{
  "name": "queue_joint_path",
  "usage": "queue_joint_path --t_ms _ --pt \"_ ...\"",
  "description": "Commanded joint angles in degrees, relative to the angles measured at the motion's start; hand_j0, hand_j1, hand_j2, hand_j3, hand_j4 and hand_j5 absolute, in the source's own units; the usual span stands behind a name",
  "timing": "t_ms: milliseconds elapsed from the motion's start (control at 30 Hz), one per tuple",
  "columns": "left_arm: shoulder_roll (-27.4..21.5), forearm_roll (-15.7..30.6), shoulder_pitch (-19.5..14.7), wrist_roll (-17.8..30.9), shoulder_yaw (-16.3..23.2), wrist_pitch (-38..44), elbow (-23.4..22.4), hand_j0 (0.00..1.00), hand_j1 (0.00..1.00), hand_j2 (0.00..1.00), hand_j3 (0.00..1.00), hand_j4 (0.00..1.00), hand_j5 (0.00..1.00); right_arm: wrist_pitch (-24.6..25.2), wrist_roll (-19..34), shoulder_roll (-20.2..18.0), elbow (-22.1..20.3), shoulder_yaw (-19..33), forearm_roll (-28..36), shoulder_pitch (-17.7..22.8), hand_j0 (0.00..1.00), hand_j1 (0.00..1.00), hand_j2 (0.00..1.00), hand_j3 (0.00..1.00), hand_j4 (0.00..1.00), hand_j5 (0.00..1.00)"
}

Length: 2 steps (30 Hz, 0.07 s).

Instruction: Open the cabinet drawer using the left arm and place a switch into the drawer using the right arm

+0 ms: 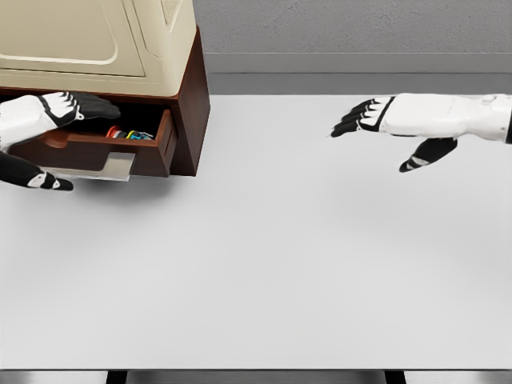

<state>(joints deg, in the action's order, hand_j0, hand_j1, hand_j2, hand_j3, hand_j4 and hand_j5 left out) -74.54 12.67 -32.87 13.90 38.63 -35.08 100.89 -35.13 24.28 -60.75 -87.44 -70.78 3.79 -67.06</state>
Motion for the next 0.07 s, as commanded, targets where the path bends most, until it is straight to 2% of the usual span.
queue_joint_path --t_ms 0,33 --pt "1.68 -0.01 0.08 0.08 -0.48 0.08 0.01 1.0 1.0 1.0 1.0 1.0 1.0 0.13 -0.02 0.27 -0.1 -0.06 0.61 -0.09 1.0 1.0 1.0 1.0 1.0 1.0" --pt "1.68 -0.01 0.08 0.16 -0.48 0.08 0.01 1.0 1.0 1.0 1.0 1.0 1.0 0.13 -0.02 1.68 -0.89 -0.24 0.43 -0.17 1.0 1.0 1.0 1.0 1.0 1.0"
